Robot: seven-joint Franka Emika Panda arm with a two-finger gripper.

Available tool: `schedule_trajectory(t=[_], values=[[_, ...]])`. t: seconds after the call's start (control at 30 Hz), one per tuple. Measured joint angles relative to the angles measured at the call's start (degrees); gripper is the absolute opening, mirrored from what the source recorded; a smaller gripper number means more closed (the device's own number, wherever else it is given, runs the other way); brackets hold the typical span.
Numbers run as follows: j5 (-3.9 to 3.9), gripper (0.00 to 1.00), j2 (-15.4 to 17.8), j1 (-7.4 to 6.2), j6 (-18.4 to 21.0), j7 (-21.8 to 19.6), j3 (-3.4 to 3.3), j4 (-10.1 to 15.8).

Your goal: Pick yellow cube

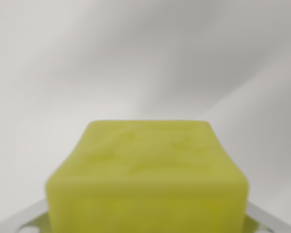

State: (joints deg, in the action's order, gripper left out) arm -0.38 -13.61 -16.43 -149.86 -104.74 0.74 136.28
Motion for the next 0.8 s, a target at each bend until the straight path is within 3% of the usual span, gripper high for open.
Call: schedule_trajectory(t=[0.8], values=[[0.16,0.0,5.26,-0.02,5.6,0.12,0.0,-0.28]])
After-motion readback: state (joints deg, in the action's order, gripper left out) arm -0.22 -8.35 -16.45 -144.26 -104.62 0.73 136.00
